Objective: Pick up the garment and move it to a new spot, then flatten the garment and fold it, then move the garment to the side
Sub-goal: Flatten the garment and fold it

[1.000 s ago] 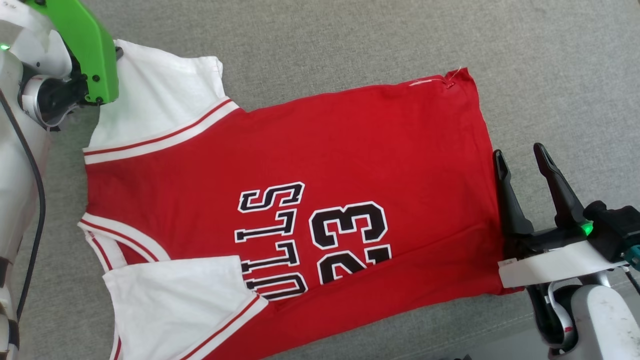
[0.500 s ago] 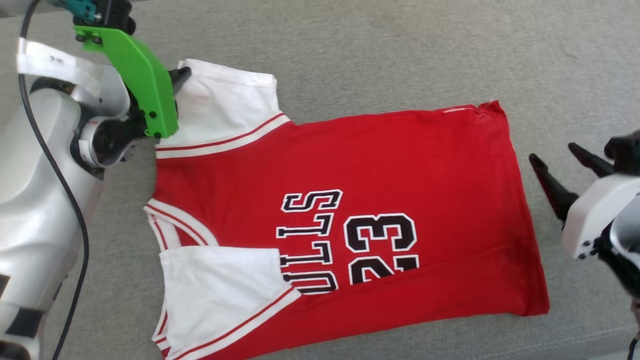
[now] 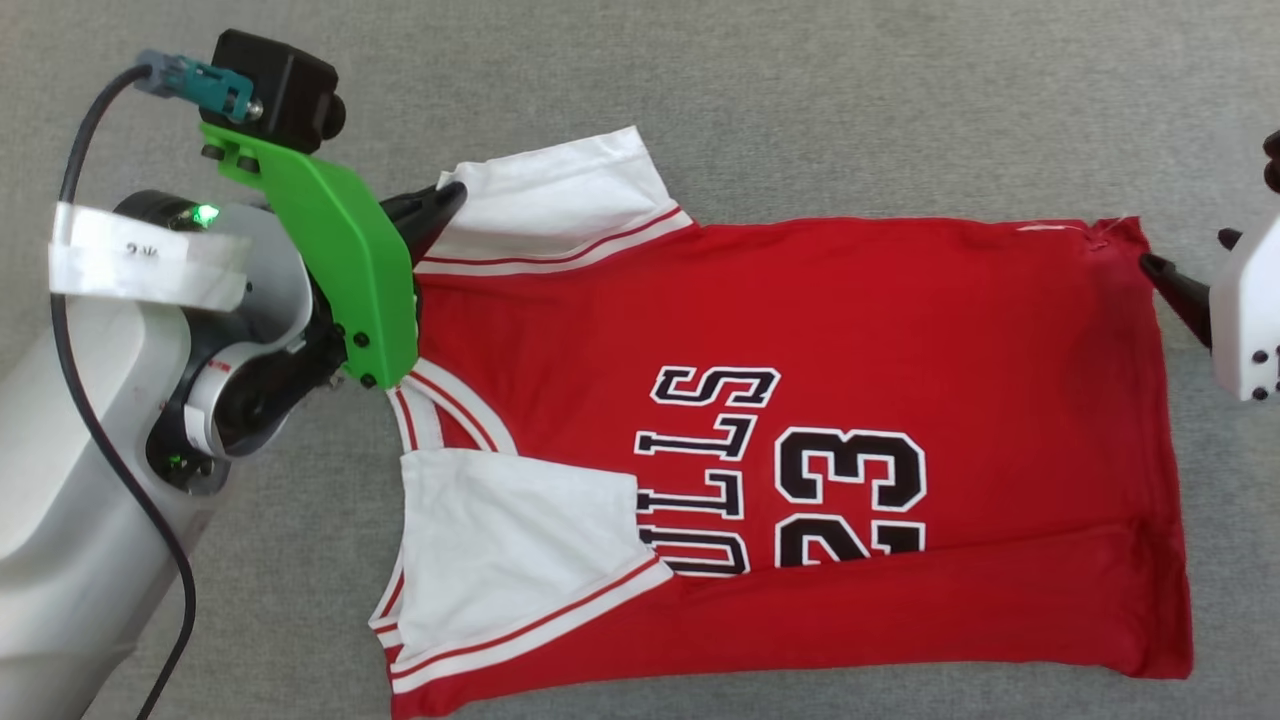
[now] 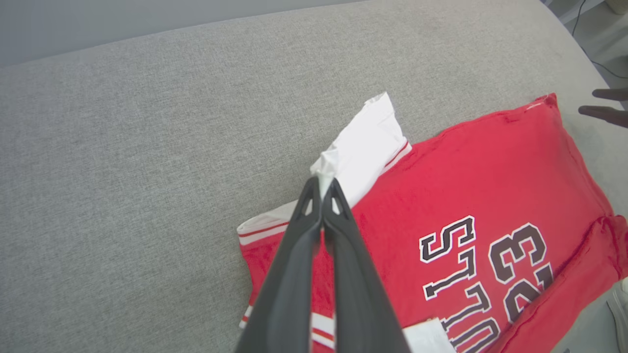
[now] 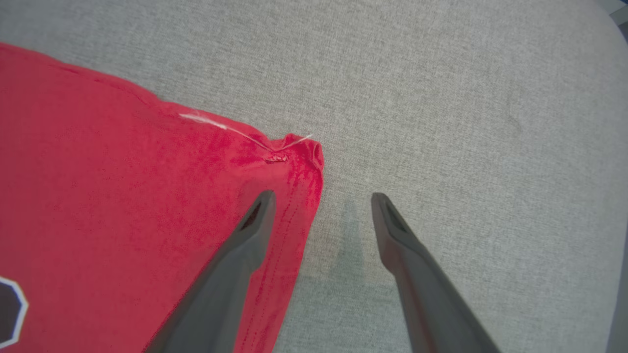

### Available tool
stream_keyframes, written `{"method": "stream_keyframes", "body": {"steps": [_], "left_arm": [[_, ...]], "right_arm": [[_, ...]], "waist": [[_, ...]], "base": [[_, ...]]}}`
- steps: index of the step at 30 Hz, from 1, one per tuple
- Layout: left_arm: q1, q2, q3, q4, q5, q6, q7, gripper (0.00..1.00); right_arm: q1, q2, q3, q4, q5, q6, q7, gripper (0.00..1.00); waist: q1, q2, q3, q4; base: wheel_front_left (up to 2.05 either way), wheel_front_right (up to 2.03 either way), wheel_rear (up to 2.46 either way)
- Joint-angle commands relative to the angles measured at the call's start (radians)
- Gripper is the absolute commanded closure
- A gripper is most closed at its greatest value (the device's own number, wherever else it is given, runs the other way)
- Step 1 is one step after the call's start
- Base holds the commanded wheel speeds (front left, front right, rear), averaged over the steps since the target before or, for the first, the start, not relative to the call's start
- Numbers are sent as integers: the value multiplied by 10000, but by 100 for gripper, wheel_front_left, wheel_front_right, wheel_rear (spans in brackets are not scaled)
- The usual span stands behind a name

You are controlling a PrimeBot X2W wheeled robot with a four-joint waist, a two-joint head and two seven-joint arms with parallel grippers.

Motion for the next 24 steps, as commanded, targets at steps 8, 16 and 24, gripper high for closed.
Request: {"method": "stream_keyframes", "body": {"steps": [8, 16, 24], "left_arm": [[509, 181, -52, -1123, 238, 313, -18, 100], [631, 95, -172, -1199, 308, 326, -138, 100], [738, 21, -129, -833, 306, 344, -385, 100]], "right_arm": [[-954, -297, 991, 930, 59, -9, -67, 0], [-1035, -451, 2029, 1531, 175, -9, -90, 0], [-881, -414, 2304, 2063, 824, -9, -341, 100]], "waist": [[0, 0, 532, 538], [0, 0, 737, 767], [0, 0, 721, 847]], "base": [[0, 0, 0], [0, 0, 0], [0, 0, 0]]}}
